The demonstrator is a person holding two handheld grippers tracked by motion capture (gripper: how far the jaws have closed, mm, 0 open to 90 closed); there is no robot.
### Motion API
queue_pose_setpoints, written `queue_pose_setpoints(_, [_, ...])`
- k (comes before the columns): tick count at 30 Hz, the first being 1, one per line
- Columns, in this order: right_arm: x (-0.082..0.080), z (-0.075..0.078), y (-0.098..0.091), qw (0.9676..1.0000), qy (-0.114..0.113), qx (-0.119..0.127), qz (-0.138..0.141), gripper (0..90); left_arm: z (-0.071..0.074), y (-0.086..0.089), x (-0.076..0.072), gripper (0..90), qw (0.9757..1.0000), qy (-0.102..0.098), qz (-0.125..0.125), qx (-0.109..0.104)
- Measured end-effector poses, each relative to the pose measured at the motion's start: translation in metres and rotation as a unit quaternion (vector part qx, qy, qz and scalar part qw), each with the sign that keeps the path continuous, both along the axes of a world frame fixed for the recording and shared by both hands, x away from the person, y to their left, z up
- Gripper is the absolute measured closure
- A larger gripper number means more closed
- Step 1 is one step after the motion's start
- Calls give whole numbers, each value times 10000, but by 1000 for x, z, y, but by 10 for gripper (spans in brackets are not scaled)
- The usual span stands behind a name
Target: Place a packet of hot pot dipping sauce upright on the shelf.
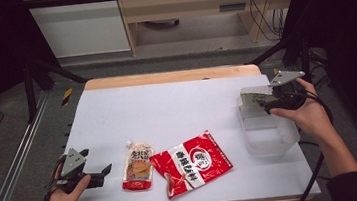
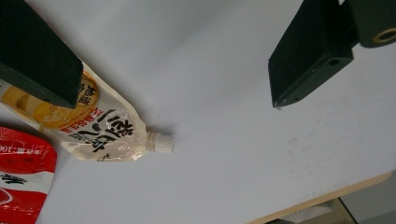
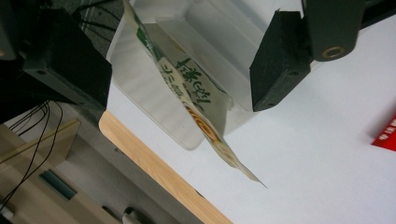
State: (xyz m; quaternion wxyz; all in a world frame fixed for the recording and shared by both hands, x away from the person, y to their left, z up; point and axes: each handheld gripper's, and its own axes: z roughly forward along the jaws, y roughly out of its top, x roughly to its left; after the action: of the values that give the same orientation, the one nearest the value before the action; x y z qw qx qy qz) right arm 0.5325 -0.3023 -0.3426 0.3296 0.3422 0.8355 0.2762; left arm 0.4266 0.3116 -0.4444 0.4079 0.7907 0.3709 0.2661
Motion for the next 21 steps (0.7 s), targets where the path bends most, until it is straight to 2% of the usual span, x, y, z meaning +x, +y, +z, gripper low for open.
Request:
queue_pose_setpoints(5, [-12,7,7,9998,-142,116,38,170,0,-1,0,31,10000,0,-5,17])
queue_pose_setpoints(9, [-29,18,22,9991,-293,238,201,136,0,-1,0,32,10000,-7,-22,41])
queue_pose_setpoints(17, [-60,25,65,9964,-490,315,609,112,0,-2,-1,33,10000,12,-59,57])
queue_pose_setpoints(19, [-63,25,71,9960,-511,319,662,114,0,-2,-1,33,10000,13,-67,69])
queue_pose_setpoints(20, [-68,24,83,9949,-551,317,779,121,0,-3,-1,33,9999,17,-73,69])
queue_pose_setpoints(21, [-68,24,83,9949,-551,317,779,121,0,-3,-1,33,9999,17,-73,69])
